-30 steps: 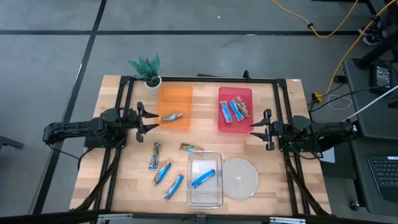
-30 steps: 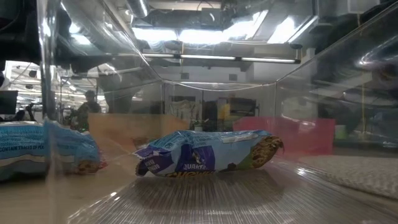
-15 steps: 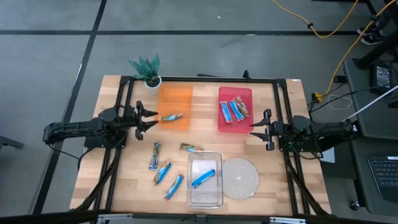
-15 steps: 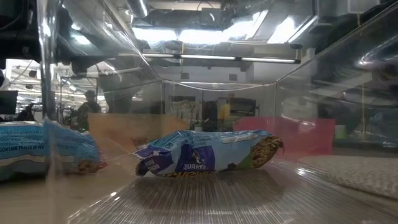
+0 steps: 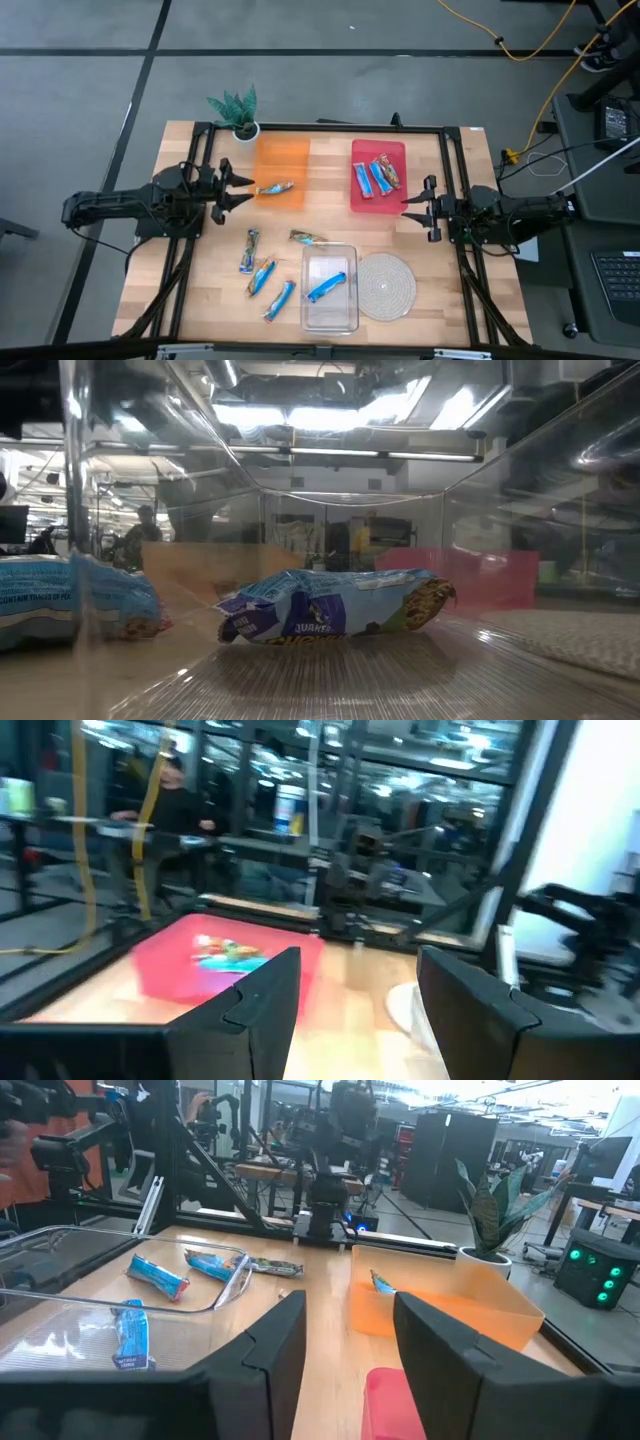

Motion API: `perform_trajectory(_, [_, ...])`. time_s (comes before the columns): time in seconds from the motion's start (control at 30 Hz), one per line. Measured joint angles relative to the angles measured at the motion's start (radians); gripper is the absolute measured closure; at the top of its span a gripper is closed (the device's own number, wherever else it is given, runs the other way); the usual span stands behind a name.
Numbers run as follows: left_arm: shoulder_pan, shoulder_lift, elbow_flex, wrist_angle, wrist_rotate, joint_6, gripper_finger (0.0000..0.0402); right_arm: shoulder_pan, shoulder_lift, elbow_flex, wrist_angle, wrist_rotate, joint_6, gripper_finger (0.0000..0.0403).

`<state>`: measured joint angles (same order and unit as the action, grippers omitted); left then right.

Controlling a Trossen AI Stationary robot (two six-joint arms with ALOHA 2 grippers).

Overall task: Pick and place Granola Bars by type
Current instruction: Put the yellow granola bar into the orange bin

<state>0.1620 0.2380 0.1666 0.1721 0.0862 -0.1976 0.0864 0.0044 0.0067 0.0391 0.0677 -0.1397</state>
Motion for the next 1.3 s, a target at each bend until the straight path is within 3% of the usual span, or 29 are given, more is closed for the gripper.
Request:
perform_trajectory(0.1, [-0.027,0.098,0.064,0.000,0.034,-0.002,0.0208,0.000,0.000,0.000,0.000,0.000,0.000,0.0247])
perform_trajectory(0.43, [-0.177,0.572,0.335,-0.035,0.013,0.034,0.0208,0.000,0.000,0.000,0.000,0.000,0.000,0.0247])
perform_trajectory(0.73, [-0.250,0.906,0.550,-0.263,-0.011,0.055,0.0207,0.000,0.000,0.000,0.000,0.000,0.000,0.0247])
perform_trajectory(0.9, [-0.254,1.019,0.577,-0.331,-0.033,0.073,0.0207,0.000,0.000,0.000,0.000,0.000,0.000,0.0247])
perform_trajectory(1.07, [-0.254,1.075,0.577,-0.394,0.009,0.082,0.0207,0.000,0.000,0.000,0.000,0.000,0.000,0.0247])
perform_trajectory(1.3, [-0.262,1.143,0.578,-0.441,-0.008,0.089,0.0194,0.000,0.000,0.000,0.000,0.000,0.000,0.0247])
